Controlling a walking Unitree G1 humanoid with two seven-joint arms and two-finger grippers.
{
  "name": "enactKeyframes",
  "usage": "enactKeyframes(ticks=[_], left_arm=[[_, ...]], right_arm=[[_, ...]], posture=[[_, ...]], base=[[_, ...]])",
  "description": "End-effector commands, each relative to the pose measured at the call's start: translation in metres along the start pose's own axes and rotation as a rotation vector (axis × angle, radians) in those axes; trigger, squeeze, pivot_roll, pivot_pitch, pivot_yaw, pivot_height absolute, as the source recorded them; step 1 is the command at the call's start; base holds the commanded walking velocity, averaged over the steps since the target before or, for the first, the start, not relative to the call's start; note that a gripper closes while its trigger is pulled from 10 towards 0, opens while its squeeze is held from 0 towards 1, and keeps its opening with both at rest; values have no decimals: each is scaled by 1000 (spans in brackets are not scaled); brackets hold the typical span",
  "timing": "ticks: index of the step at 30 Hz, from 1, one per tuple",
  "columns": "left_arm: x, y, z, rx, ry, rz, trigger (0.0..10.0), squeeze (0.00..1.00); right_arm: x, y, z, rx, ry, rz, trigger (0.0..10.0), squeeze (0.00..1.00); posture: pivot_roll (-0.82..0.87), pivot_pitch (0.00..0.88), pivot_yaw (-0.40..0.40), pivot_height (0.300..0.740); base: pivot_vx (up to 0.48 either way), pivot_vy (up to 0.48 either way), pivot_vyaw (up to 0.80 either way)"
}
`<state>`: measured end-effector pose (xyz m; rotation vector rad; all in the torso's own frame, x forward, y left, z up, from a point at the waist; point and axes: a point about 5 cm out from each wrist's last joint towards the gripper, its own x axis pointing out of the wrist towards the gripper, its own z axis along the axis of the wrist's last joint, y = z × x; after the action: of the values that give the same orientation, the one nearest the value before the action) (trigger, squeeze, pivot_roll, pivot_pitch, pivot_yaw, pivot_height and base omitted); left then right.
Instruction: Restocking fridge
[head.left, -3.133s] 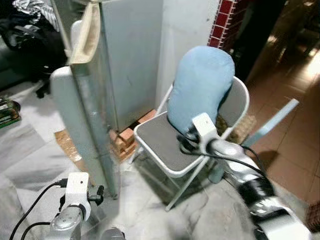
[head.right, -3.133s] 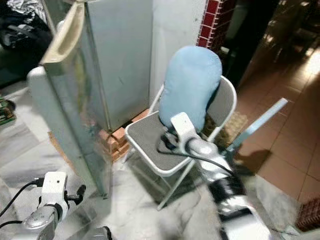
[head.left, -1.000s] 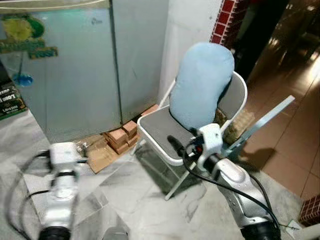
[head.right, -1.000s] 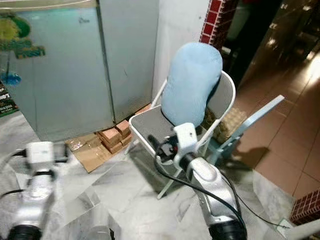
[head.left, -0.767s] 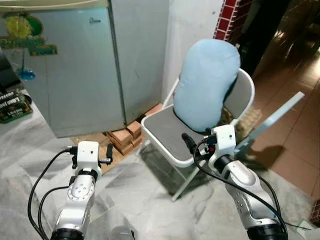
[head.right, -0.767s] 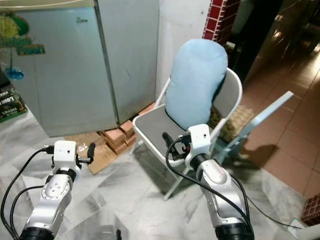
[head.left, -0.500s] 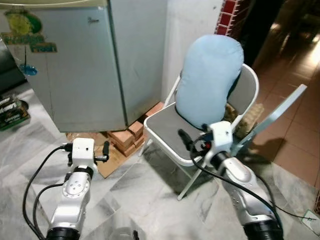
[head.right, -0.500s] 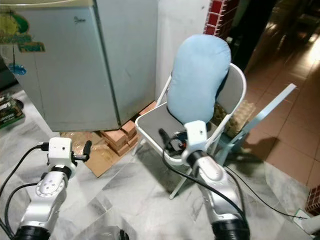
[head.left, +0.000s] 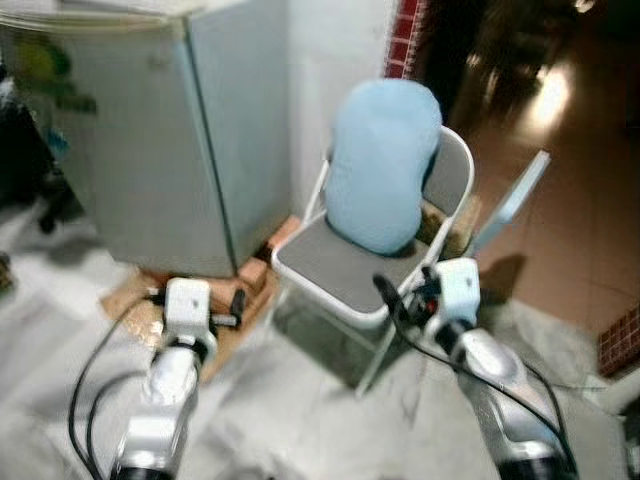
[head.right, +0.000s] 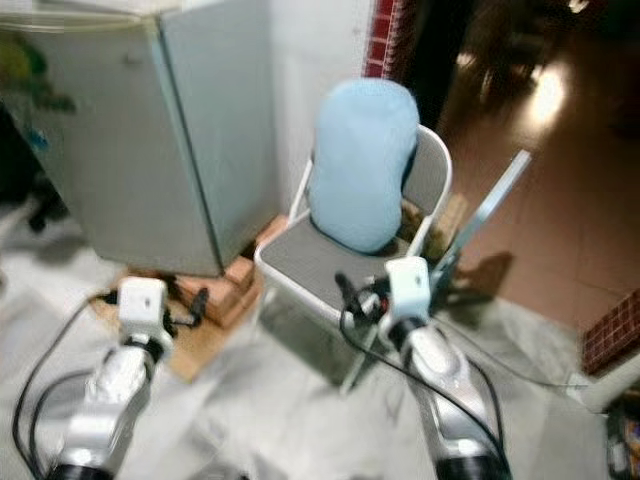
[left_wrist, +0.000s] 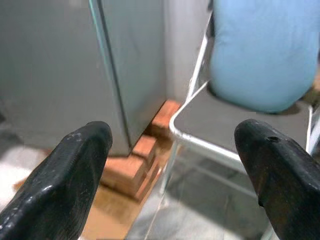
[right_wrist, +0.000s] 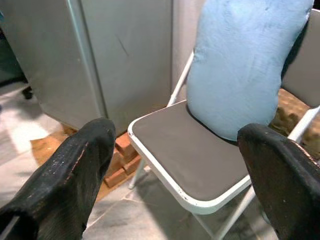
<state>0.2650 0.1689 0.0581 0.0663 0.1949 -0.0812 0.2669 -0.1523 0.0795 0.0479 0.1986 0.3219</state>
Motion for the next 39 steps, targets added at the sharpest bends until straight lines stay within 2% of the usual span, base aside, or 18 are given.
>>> enactKeyframes(ticks=[1, 8, 31, 39], left_arm=[[-1, 5, 2, -1, 2, -2, 10000, 0], [1, 1, 8, -3, -15, -34, 10000, 0], [-2, -5, 6, -51, -3, -70, 10000, 0], [-3, -7, 5, -63, 2, -83, 10000, 0]], right_arm=[[2, 6, 5, -9, -22, 22, 10000, 0], [1, 2, 6, -19, -20, 15, 10000, 0], [2, 5, 6, -23, -16, 24, 10000, 0], [2, 4, 6, -27, -14, 27, 10000, 0]], posture=[[-36, 0, 7, 740], [-37, 0, 8, 740], [-47, 0, 10, 740], [-49, 0, 7, 740]], base=[[0, 480, -438], [0, 480, -426], [0, 480, -800], [0, 480, -575]])
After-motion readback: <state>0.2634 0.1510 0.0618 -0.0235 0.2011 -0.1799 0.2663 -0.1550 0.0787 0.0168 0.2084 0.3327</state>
